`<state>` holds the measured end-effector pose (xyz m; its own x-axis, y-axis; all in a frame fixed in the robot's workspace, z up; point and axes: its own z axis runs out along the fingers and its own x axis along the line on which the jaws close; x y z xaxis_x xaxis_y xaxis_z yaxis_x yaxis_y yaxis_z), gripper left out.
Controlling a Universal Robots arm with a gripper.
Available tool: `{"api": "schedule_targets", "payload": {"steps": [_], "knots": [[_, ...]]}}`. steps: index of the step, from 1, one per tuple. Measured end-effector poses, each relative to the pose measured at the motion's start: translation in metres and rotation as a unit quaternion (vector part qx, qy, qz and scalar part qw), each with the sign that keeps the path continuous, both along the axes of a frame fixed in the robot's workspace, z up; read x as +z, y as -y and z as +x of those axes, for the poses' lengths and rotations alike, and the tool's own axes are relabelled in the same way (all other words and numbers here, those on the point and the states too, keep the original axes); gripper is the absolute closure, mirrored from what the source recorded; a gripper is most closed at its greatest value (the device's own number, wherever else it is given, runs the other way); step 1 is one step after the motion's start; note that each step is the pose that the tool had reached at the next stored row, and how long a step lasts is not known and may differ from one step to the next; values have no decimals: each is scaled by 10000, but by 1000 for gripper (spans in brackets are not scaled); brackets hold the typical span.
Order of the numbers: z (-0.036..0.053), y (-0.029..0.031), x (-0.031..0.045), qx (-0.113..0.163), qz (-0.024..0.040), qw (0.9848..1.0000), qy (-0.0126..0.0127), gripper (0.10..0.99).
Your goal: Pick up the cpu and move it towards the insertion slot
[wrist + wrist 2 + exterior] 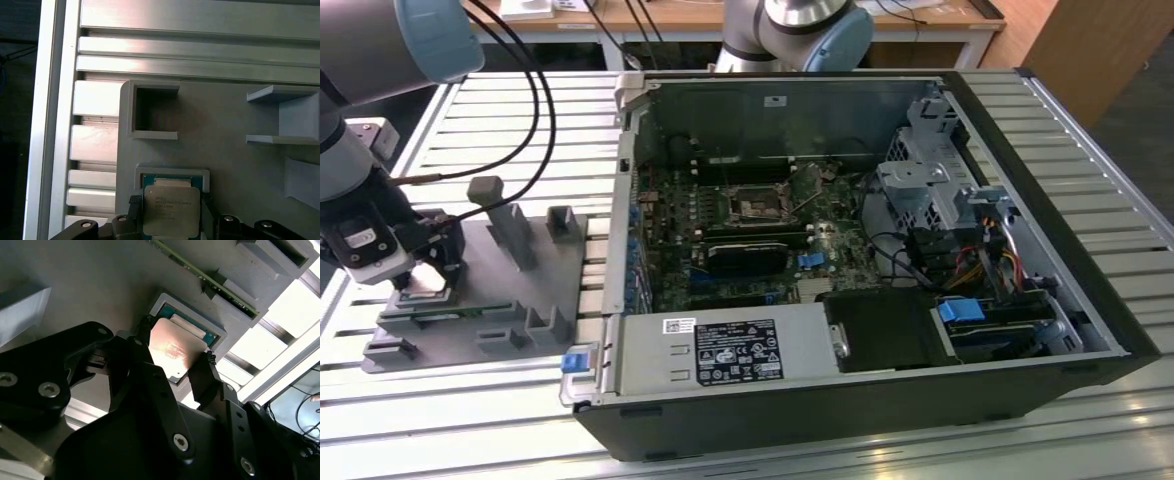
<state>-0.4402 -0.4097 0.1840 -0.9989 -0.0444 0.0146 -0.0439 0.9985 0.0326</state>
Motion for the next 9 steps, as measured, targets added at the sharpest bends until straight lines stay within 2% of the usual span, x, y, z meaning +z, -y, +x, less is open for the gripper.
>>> {"api": "schedule_targets", "payload": {"steps": [1,2,6,9], "knots": [[0,0,0,0,0,10000,0,475],[0,0,0,0,0,10000,0,541],[0,0,6,0,1,10000,1,545],[0,0,49,0,0,10000,0,545]]}}
